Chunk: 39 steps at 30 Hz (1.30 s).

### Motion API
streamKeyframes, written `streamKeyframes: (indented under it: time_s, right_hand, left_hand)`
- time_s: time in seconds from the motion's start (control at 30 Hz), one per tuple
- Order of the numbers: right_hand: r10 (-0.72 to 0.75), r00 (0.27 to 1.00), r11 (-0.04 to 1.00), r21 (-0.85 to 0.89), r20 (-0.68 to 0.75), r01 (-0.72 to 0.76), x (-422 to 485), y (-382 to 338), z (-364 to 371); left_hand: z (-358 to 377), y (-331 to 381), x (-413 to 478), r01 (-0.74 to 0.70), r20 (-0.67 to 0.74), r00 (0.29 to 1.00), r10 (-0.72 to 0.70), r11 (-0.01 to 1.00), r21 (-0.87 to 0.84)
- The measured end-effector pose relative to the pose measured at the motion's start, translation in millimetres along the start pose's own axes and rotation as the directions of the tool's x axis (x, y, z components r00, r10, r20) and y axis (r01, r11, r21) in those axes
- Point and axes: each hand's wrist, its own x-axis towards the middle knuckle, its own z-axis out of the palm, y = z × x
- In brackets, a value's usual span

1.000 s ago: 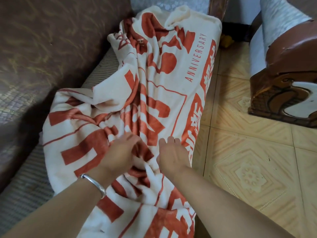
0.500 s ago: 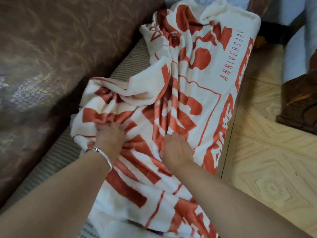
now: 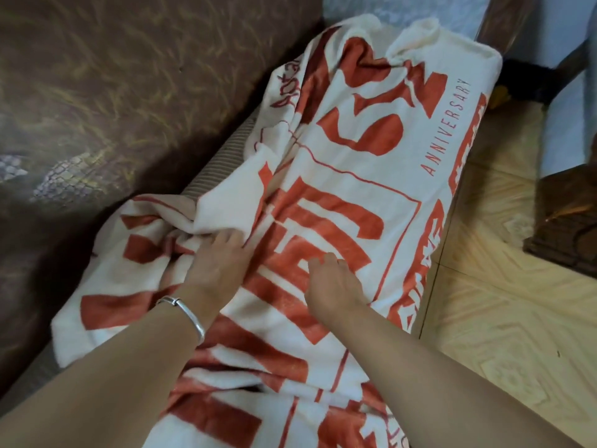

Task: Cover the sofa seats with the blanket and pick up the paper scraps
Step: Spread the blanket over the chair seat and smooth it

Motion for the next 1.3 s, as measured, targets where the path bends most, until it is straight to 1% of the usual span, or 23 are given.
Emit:
streamKeyframes:
  time_s: [0.03,0.1,0.17,0.2,0.27,0.33,0.37,0.4,0.47,0.5,0.53,0.57,0.6,0.63,0.67,0.7,0.77,0.83,0.9,1.07,1.13,1.2,1.3]
  right_hand:
    - [-0.001,1.0,1.0,-0.006,-0.013,0.001,1.3,3.0,-0.6]
    - [0.004,0.999,1.0,-0.018,-0.046,-0.005,4.9,9.5,-1.8]
    - [0.01,0.997,0.999,-0.04,-0.073,-0.013,9.5,14.8,-1.7]
    - [0.007,0.997,0.999,-0.05,-0.071,-0.011,12.3,16.4,-0.7]
    - [-0.007,0.999,0.997,-0.081,-0.036,0.004,17.2,16.8,1.3]
    - [-0.014,1.0,0.994,-0.111,-0.003,0.013,22.1,16.8,3.6]
    - [-0.013,1.0,0.992,-0.122,0.007,0.014,24.9,17.2,4.9]
    - [-0.013,1.0,0.991,-0.13,0.014,0.014,27.3,17.9,6.1]
    - [-0.012,1.0,0.992,-0.125,0.019,0.014,31.5,20.1,8.9]
    - [-0.012,1.0,0.993,-0.117,0.016,0.013,32.5,20.5,9.7]
    - [-0.011,1.0,0.993,-0.116,0.016,0.013,31.9,19.9,9.7]
    - [-0.013,1.0,0.992,-0.121,0.019,0.015,30.0,19.1,9.5]
    - [-0.019,1.0,0.992,-0.128,0.024,0.022,27.4,18.3,8.3]
    - [-0.032,0.999,0.991,-0.128,0.029,0.036,24.0,17.3,6.9]
    - [-0.053,0.998,0.991,-0.12,0.029,0.056,19.4,16.6,4.4]
    - [-0.078,0.997,0.991,-0.107,0.029,0.08,13.2,15.7,2.2]
    - [-0.113,0.992,0.991,-0.068,0.055,0.117,3.2,15.1,-0.6]
    - [-0.123,0.983,0.991,-0.041,0.138,0.129,-7.9,12.4,2.2]
    - [-0.115,0.972,0.991,-0.039,0.203,0.126,-18.1,8.7,8.5]
    - [-0.203,0.915,0.975,-0.013,0.349,0.222,-43.2,-2.5,31.4]
    - [-0.218,0.906,0.974,0.025,0.363,0.224,-50.6,-6.5,32.4]
    - [-0.21,0.907,0.977,0.053,0.365,0.205,-54.7,-6.8,28.3]
    - [-0.204,0.889,0.975,0.006,0.41,0.22,-64.2,-5.0,26.1]
  left_hand:
    - [-4.1,5.5,8.1,-0.089,-0.011,0.996,0.09,0.995,0.046]
    - [-5.6,12.3,19.4,-0.164,-0.02,0.985,0.174,0.954,0.25]
    - [-5.9,17.9,35.4,-0.126,0.055,0.992,0.116,0.954,0.273]
    - [-1.7,14.0,39.0,-0.072,0.162,0.986,0.026,0.955,0.286]
    - [5.8,-0.7,43.8,0.042,0.286,0.95,-0.127,0.957,0.287]
    - [5.6,-18.0,46.1,0.254,0.297,0.89,-0.346,0.917,0.308]
    - [7.6,-25.8,46.4,0.384,0.289,0.847,-0.446,0.889,0.249]
    - [11.2,-27.2,46.2,0.445,0.274,0.83,-0.486,0.873,0.199]
    - [22.5,-30.5,44.7,0.423,0.311,0.829,-0.464,0.885,0.193]
    - [31.9,-35.0,44.5,0.407,0.26,0.86,-0.439,0.898,0.168]
    - [32.9,-40.4,41.9,0.358,0.252,0.878,-0.408,0.907,0.219]
    - [28.2,-40.3,39.4,0.317,0.236,0.902,-0.361,0.926,0.203]
    - [18.7,-29.3,35.8,0.245,0.262,0.925,-0.274,0.96,0.137]
    - [19.3,-16.2,31.3,0.126,0.262,0.956,-0.129,0.992,0.03]
    - [13.2,5.2,25.4,0.051,0.297,0.955,-0.013,0.991,-0.122]
    - [10.9,25.5,19.5,0.007,0.321,0.944,0.076,0.968,-0.251]
    - [6.1,48.6,12.8,0.04,0.379,0.922,0.081,0.952,-0.302]
    - [0.8,48.0,8.6,0.109,0.512,0.858,0.036,0.962,-0.249]
    - [-4.0,39.3,5.2,0.089,0.615,0.788,0.045,0.979,-0.185]
    - [-4.1,46.9,-27.1,0.018,0.684,0.711,0.161,0.969,-0.246]
    - [-5.4,54.8,-41.8,0.061,0.7,0.692,0.175,0.953,-0.298]
    - [-7.5,56.5,-52.0,0.097,0.739,0.646,0.191,0.94,-0.328]
    - [-10.7,50.9,-67.0,0.16,0.783,0.581,0.222,0.912,-0.378]
